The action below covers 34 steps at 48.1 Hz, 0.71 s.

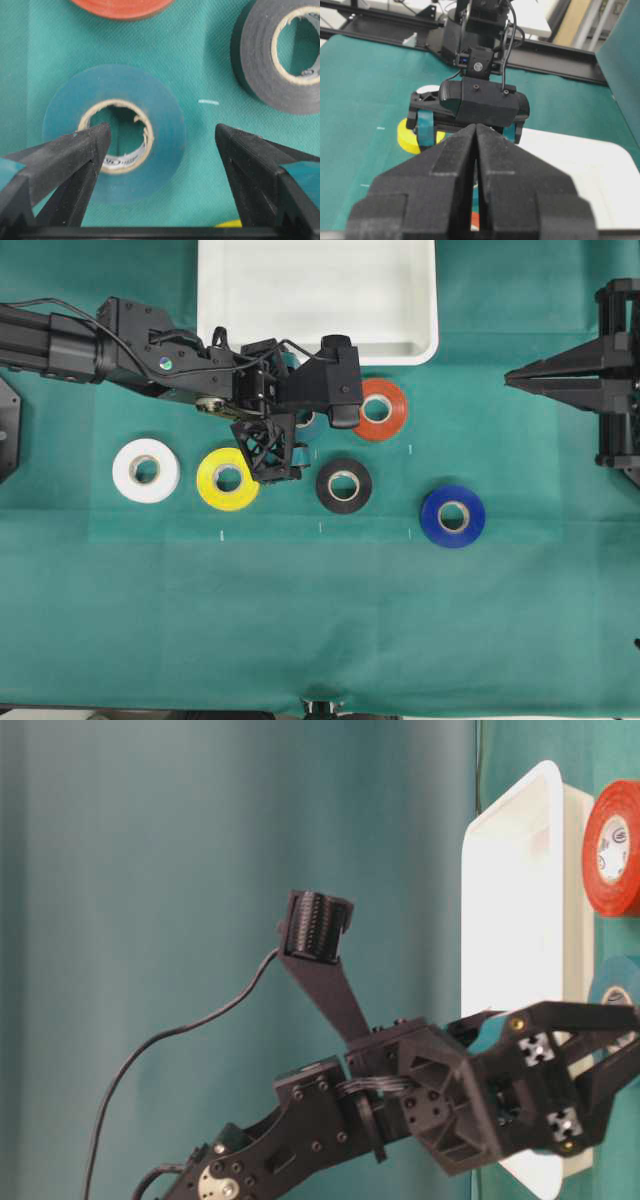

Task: Pick up the tape from a random location and place it into the white case.
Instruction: 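Lower the left gripper with one finger inside the teal roll's hole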

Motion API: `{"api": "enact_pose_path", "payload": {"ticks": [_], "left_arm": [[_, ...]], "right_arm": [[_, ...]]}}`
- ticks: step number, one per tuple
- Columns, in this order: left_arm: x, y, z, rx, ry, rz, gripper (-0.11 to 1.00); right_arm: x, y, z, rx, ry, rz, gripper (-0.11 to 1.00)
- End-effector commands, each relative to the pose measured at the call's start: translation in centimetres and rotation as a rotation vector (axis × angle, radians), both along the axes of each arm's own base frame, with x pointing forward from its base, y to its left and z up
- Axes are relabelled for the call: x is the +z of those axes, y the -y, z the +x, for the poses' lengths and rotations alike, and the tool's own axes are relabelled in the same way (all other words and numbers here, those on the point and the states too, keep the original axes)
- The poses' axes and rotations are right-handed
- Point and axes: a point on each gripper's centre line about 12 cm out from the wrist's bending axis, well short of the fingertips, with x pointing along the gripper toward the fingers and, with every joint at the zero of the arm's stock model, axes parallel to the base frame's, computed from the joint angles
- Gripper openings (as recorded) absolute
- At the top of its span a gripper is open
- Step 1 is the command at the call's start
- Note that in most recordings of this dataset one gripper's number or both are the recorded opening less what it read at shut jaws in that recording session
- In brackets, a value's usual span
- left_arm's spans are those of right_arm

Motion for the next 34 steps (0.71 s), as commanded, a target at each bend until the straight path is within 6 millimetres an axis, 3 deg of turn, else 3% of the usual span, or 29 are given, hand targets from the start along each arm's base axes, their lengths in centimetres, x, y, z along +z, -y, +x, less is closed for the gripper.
{"api": "enact_pose_path", "payload": {"ticks": [1,34], "left_arm": [[0.03,-0.01,-0.1,0.001,0.014,0.001,1.0],[-0.66,-0.06,-0.63,-0.001,-0.011,0.002,0.99]], "right_arm": [[0.72,0.03,0.25,-0.001,0.017,-0.002,0.0],[0.69,0.04,0.25,-0.002,0.014,0.0,0.0]]}}
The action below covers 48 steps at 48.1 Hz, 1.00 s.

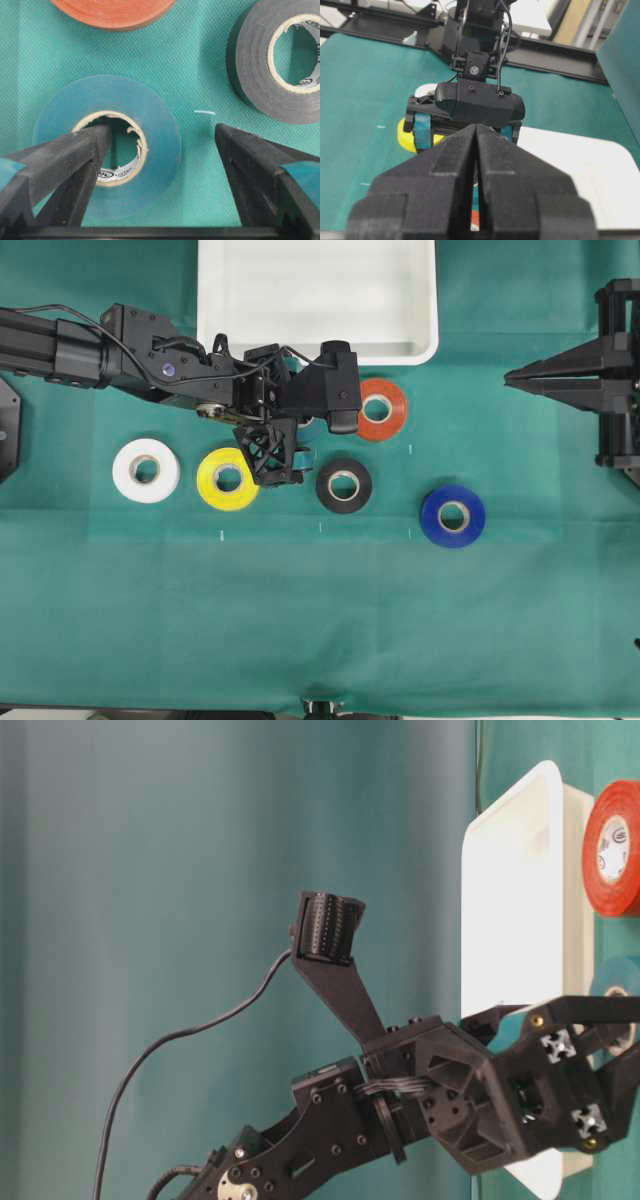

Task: Pick up the tape from a random location and place it into the white case.
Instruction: 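Lower the left gripper with one finger inside the teal roll's hole, then close the left gripper on the teal roll's rim and lift it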

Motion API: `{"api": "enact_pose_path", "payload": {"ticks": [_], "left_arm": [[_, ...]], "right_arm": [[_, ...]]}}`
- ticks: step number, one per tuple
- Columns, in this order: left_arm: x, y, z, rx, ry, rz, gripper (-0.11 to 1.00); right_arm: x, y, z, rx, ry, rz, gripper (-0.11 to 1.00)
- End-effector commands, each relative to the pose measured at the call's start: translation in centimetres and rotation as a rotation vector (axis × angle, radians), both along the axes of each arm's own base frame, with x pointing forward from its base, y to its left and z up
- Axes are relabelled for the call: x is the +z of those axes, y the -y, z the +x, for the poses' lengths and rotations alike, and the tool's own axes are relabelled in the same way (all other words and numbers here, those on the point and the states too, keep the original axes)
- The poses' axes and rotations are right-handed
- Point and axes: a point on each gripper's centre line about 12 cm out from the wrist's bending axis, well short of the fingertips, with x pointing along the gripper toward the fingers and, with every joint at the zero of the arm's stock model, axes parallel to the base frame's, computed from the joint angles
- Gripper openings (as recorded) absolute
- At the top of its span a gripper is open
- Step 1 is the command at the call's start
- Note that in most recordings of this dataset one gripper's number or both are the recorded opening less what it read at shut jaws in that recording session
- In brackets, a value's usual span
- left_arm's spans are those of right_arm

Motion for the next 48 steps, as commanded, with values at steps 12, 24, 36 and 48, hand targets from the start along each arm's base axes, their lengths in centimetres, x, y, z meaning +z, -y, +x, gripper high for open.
{"api": "enact_pose_path", "payload": {"ticks": [12,24,36,48], "left_arm": [[0.04,-0.6,-0.98,0.014,-0.057,-0.001,0.99],[0.23,-0.6,-0.82,0.014,-0.055,-0.001,0.98],[0.68,-0.61,-0.57,0.011,-0.064,-0.001,0.49],[0.93,-0.3,-0.43,-0.013,-0.063,0.006,0.22]], "right_arm": [[0.72,0.0,0.25,0.0,0.017,-0.002,0.0],[0.72,0.0,0.25,0.0,0.017,0.0,0.0],[0.63,0.0,0.26,0.0,0.014,-0.002,0.0],[0.55,0.0,0.34,0.001,0.011,-0.003,0.0]]}}
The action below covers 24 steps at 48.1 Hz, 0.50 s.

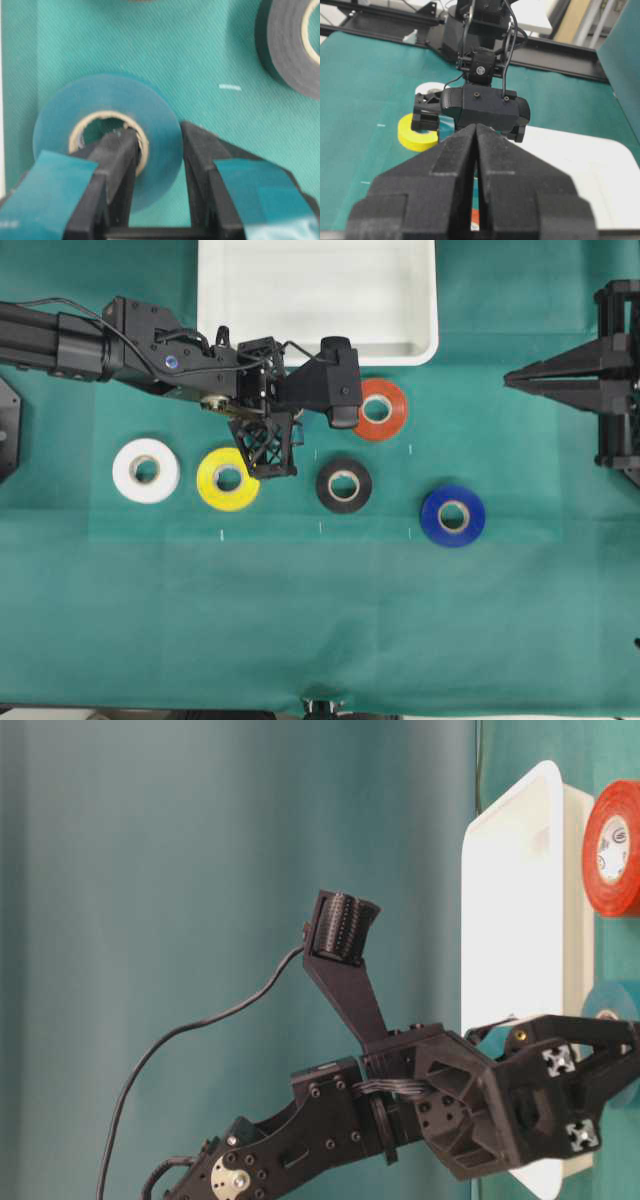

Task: Pick up the tape from a random location and place it into the white case.
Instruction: 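Close the left gripper on the teal roll's rim and lift it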

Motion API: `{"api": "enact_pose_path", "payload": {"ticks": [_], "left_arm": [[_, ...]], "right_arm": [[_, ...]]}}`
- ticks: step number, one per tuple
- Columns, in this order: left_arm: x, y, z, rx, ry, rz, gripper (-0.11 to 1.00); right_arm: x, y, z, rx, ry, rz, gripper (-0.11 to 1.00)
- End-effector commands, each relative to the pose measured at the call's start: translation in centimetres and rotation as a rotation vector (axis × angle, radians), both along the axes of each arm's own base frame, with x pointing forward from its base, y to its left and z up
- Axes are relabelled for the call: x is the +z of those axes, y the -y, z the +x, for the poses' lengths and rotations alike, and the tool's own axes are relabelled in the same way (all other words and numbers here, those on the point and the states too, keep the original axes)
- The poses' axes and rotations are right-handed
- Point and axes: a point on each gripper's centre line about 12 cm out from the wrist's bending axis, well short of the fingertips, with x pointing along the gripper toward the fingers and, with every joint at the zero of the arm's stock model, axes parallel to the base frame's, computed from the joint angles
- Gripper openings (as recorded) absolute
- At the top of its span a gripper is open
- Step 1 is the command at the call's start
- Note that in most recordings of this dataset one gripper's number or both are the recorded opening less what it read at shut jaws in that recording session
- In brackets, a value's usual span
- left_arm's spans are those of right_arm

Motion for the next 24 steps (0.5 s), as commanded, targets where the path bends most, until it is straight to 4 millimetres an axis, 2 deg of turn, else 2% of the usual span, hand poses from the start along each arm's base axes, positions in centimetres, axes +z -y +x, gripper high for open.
{"api": "enact_pose_path", "payload": {"ticks": [1,24], "left_arm": [[0.78,0.32,0.11,-0.008,0.02,0.0,0.22],[1.11,0.32,0.35,-0.008,0.029,0.0,0.22]], "right_arm": [[0.66,0.0,0.24,0.0,0.015,-0.002,0.0],[0.67,0.0,0.25,0.0,0.012,-0.002,0.0]]}}
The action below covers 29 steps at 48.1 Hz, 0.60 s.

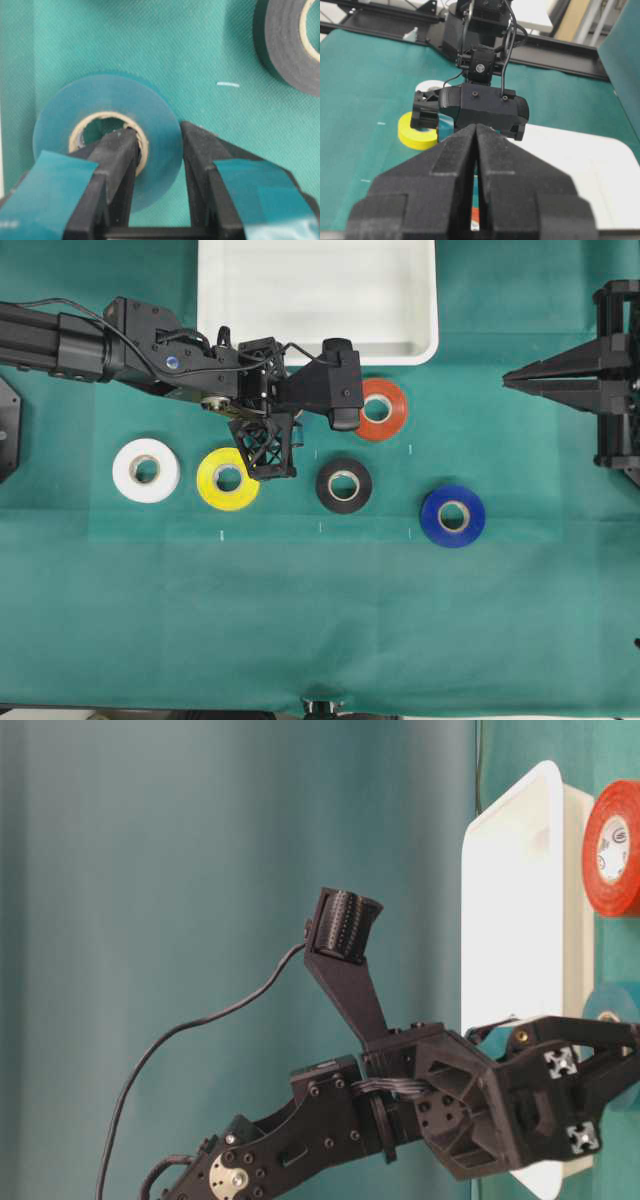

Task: Pick up the tape from a random location and place it into the white case.
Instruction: 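Close the left gripper on the teal roll's rim and lift it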

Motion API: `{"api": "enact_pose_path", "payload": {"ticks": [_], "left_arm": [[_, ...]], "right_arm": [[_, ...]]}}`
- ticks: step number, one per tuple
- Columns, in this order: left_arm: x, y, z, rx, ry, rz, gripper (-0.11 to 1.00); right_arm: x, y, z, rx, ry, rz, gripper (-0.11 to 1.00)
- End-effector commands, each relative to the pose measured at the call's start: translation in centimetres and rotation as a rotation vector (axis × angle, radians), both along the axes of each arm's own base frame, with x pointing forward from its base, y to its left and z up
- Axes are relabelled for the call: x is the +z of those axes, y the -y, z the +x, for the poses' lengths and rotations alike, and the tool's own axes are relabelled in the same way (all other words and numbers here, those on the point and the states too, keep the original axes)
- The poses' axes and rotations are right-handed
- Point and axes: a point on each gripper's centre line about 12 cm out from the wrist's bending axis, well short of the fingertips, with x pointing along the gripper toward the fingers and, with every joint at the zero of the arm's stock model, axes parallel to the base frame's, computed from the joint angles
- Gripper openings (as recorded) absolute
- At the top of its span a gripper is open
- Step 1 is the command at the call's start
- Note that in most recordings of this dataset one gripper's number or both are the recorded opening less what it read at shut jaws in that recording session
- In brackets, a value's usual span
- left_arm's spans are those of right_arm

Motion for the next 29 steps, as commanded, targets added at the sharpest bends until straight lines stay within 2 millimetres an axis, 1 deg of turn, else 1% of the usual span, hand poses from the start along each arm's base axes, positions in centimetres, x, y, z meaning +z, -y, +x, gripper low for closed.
{"api": "enact_pose_path", "payload": {"ticks": [1,16,22,29], "left_arm": [[1.0,0.2,0.3,-0.005,0.029,0.0,0.22],[1.0,0.3,0.3,-0.004,0.031,-0.002,0.22],[1.4,0.3,0.5,-0.006,0.04,-0.001,0.22],[2.3,0.2,0.6,-0.008,0.032,0.001,0.22]], "right_arm": [[0.7,0.0,0.2,0.0,0.015,0.0,0.0],[0.7,0.0,0.2,0.0,0.015,0.0,0.0],[0.7,0.0,0.3,0.0,0.017,0.0,0.0],[0.7,0.0,0.3,0.0,0.017,0.0,0.0]]}}
